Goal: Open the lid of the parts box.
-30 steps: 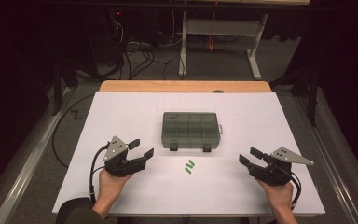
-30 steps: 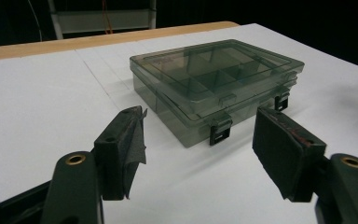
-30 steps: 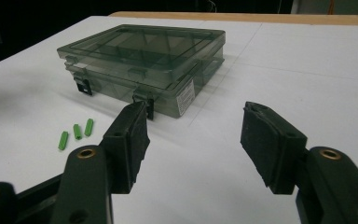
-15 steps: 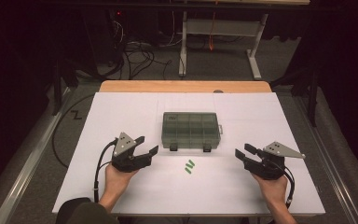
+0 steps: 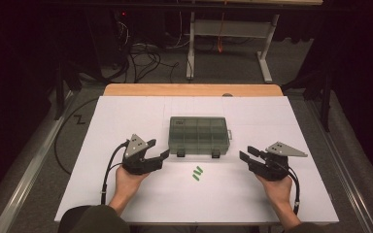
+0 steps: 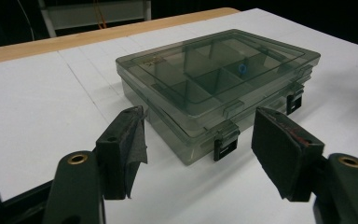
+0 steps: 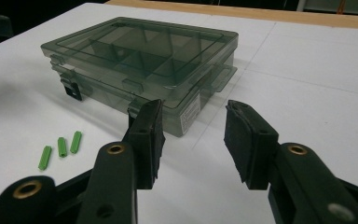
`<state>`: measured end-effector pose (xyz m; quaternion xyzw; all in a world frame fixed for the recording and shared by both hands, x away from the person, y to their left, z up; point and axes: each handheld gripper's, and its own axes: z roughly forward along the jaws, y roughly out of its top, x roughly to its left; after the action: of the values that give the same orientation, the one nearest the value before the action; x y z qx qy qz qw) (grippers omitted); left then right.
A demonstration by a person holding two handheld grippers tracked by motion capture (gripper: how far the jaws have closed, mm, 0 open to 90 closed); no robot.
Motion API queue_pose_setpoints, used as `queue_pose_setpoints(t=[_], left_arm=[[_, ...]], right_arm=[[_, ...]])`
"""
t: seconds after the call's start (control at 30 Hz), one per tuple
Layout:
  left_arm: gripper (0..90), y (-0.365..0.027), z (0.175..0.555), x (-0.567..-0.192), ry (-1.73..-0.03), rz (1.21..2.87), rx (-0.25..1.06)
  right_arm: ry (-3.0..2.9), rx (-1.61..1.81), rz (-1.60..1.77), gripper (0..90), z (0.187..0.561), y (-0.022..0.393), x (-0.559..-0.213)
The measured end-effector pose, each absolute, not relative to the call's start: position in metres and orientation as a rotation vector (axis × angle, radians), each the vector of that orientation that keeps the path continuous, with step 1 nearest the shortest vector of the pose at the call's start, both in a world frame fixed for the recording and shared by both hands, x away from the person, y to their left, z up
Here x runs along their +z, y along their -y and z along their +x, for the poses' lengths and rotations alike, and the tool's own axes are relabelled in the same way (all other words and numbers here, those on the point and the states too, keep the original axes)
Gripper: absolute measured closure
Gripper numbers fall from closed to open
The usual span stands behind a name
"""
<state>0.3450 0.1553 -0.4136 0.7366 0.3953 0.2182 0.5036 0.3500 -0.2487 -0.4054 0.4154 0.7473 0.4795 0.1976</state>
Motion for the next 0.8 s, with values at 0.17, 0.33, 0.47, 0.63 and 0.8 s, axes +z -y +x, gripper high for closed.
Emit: queue_pose_setpoints(t=[0.17,0.33,0.47,0.63,0.8], left_arm=[[36.9,-0.151,0.352,-0.416,-0.957,1.801,0.508],[37.9,-0.147,0.358,-0.419,-0.955,1.82,0.494],[39.4,-0.145,0.361,-0.422,-0.972,1.837,0.491],[48.3,-0.145,0.363,-0.424,-0.987,1.855,0.47],[54.2,-0.144,0.364,-0.426,-0.98,1.888,0.494]], right_arm=[[-2.119,1.331,1.156,63.7,0.356,0.244,-0.408],[-2.107,1.334,1.145,66.6,0.359,0.239,-0.408],[-2.116,1.332,1.149,69.0,0.363,0.235,-0.41],[-2.142,1.316,1.149,71.3,0.369,0.229,-0.413],[-2.169,1.304,1.163,76.3,0.375,0.226,-0.418]])
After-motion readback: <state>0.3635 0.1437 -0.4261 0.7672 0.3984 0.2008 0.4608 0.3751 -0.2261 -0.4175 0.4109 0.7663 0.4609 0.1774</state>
